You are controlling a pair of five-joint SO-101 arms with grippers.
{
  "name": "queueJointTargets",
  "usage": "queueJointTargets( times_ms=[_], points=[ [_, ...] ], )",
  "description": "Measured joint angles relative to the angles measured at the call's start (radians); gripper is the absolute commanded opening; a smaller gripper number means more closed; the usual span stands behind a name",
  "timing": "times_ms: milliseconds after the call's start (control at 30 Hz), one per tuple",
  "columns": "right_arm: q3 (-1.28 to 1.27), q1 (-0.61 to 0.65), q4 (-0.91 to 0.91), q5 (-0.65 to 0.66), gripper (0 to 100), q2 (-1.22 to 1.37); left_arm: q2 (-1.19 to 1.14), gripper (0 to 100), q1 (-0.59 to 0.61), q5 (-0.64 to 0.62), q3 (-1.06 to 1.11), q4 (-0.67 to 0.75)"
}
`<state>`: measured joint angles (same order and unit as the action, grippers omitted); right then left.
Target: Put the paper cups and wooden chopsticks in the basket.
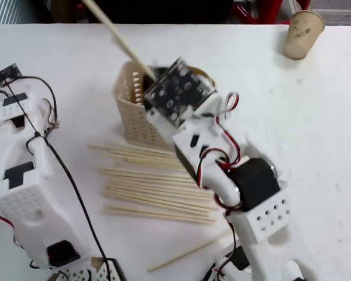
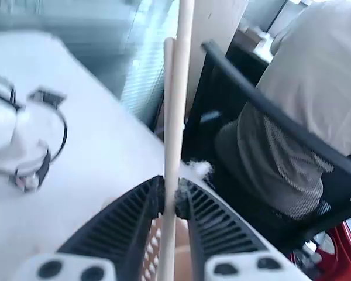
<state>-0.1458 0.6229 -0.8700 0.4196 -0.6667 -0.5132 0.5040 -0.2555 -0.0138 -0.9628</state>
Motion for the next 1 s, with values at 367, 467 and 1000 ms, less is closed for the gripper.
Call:
queueJointTargets(
  times_ms=[367,467,1000],
  points=[
    [0.273,0.075,0.281,-0.221,1.7,0.385,0.0,5,-0.002,0.0,0.0,0.0],
    [0.273,0.071,0.321,-0.242,1.7,0.428,0.0,5,-0.002,0.0,0.0,0.0],
    [-0.292,-0.031,0.721,-0.356,1.7,0.265,0.0,5,-0.002,0.0,0.0,0.0]
  ],
)
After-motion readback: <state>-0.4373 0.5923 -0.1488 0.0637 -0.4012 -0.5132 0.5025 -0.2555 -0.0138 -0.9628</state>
